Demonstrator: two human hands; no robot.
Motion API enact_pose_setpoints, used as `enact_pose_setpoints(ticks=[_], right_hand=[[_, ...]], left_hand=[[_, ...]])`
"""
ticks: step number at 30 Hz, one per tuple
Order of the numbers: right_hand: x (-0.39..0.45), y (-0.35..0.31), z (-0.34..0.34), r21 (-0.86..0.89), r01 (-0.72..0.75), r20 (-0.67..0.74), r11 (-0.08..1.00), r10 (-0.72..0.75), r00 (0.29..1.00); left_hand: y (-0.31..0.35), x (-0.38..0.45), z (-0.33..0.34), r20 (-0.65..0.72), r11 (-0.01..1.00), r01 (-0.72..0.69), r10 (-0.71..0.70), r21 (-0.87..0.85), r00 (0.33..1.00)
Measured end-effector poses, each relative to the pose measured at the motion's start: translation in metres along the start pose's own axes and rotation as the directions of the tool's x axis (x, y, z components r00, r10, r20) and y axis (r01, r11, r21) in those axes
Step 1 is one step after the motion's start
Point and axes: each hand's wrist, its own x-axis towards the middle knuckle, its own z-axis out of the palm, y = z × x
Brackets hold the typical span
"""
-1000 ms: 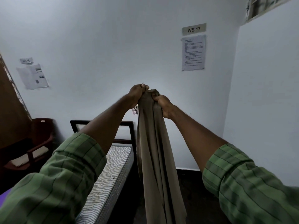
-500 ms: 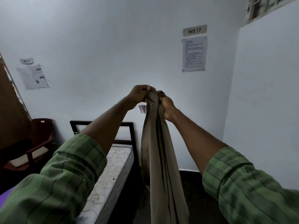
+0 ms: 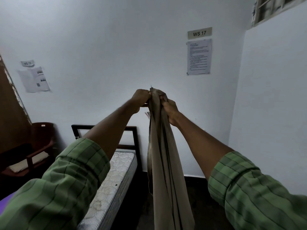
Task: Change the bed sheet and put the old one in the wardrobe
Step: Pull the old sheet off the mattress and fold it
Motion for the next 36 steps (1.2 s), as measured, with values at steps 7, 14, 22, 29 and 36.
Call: enact_pose_setpoints(ticks=[7,14,22,29,36], right_hand=[[0.000,0.002,0.001,-0.150,0.220,0.028,0.964,-0.218,0.976],[-0.002,-0.002,-0.003,-0.219,0.182,0.164,0.959,-0.148,0.975],[-0.007,-0.003,0.007,-0.371,0.166,-0.043,0.914,-0.196,0.980],[-0.011,-0.004,0.019,-0.429,0.323,0.079,0.844,-0.321,0.944],[-0.027,0.043,-0.030,-0.807,0.031,0.338,0.589,0.419,0.843]], left_hand=[[-0.010,0.007,-0.012,-0.080,0.998,0.039,-0.035,0.048,0.996],[-0.007,0.003,-0.018,-0.067,0.996,0.060,-0.056,0.059,0.996],[-0.006,-0.009,-0.014,0.196,0.995,0.060,-0.075,0.086,0.978],[-0.009,-0.006,-0.010,-0.138,0.965,-0.067,0.104,0.254,0.985],[0.022,0.004,-0.027,-0.375,0.984,-0.161,0.177,0.075,0.910]])
